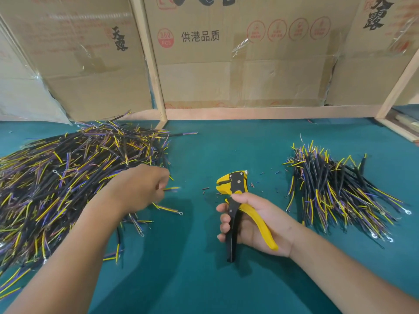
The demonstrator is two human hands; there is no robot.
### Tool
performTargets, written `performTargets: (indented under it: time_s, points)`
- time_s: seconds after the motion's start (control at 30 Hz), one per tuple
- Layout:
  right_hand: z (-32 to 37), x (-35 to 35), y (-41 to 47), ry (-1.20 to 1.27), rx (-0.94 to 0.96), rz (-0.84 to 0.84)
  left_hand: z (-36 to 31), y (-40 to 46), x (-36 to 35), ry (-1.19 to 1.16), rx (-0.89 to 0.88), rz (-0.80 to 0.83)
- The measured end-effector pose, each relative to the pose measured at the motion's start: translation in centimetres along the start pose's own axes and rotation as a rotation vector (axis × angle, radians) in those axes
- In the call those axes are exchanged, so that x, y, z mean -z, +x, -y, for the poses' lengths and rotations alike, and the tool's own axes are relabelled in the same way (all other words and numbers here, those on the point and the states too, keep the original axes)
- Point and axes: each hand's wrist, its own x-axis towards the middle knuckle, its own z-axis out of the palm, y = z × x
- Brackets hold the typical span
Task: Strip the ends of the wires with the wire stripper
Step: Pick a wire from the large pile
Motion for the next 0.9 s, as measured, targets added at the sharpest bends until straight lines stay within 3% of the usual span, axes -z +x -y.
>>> performTargets:
  time_s: [0.2,0.37,0.47,0.57,0.9]
  points:
    - [0.1,-0.2,0.0,-0.003,-0.010,-0.013,-0.1,1.7,0.4,-0.322,-0.081,-0.374]
    - [0.2,-0.3,-0.1,-0.001,-0.013,-0.016,-1.6,1.7,-0.6,-0.992,-0.119,-0.599]
    - [0.2,-0.5,-0.2,0.006,-0.017,-0.016,-2.3,1.4,-0.3,-1.191,-0.178,-0.689]
    - [0.3,-0.6,-0.1,0.004,-0.020,-0.029,-3.0,1.6,-0.8,-1.232,-0.169,-0.671]
    - [0.2,-1.0,-0.3,-0.020,-0.011,-0.051,-3.5,2.0,-3.4,-1.030,-0.167,-0.505]
